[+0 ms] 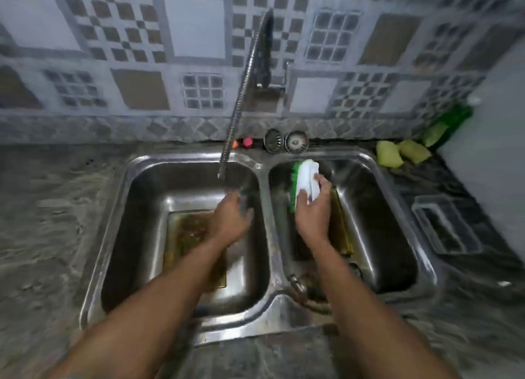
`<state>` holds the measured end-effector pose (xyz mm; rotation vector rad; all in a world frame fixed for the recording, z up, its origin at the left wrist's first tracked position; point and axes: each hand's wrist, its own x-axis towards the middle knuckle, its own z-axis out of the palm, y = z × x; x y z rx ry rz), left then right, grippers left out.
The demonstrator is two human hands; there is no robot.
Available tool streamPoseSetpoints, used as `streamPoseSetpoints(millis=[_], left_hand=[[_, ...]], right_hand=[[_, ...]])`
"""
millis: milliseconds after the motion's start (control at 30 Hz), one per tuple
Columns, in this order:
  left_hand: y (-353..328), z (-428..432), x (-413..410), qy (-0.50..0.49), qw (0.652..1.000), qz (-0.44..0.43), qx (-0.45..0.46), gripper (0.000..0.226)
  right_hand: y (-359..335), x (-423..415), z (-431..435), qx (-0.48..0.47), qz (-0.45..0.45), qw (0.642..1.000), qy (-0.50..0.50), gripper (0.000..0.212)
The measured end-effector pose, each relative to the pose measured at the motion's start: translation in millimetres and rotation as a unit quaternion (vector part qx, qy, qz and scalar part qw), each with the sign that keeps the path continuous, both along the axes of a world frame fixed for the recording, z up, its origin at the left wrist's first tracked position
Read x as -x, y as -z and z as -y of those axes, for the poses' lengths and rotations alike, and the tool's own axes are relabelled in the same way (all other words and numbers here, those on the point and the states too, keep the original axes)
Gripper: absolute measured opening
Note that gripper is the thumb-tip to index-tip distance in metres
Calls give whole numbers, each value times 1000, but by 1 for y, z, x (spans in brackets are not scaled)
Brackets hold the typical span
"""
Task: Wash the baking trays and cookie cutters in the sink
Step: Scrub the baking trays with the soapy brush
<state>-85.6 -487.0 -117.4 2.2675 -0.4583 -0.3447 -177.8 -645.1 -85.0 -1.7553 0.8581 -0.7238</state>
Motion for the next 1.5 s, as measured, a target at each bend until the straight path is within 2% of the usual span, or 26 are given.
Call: streamPoseSetpoints(millis=[100,167,233,367,433,500,633,733,867,967,1167,1400,1500], left_hand=[[-13,49,19,25,1000,7,0,47],[-19,90,34,47,999,12,-5,39],[-14,113,42,47,998,-21,-25,39],[14,171,76,42,995,-57,-77,40],[28,193,88,32,992,-62,-108,28],[40,207,97,25,989,-64,-131,28],[74,221,102,11,982,-85,-167,41],[86,225,100,-11,983,-83,-166,32],[99,231,89,-37,981,-88,-167,35],[112,237,83,-12,976,-84,-200,28],[142,237,63,-4,970,-84,-229,33],[132,237,75,-9,974,-101,-204,52],[125,235,77,17,974,-61,-217,48]], right_hand=[[-15,37,71,38,-11,998,51,36],[-24,64,127,84,-14,993,80,35],[-30,87,169,103,-34,990,94,36],[-25,155,263,178,-123,971,104,37],[-20,182,298,188,-191,960,84,33],[-10,203,319,176,-238,953,57,31],[17,218,337,152,-265,952,16,27],[29,216,343,151,-269,951,20,26],[34,212,344,184,-241,952,29,27],[35,209,350,182,-242,952,34,29],[41,212,356,178,-250,951,45,27],[47,215,355,171,-247,952,53,33],[47,213,354,167,-248,952,58,29]])
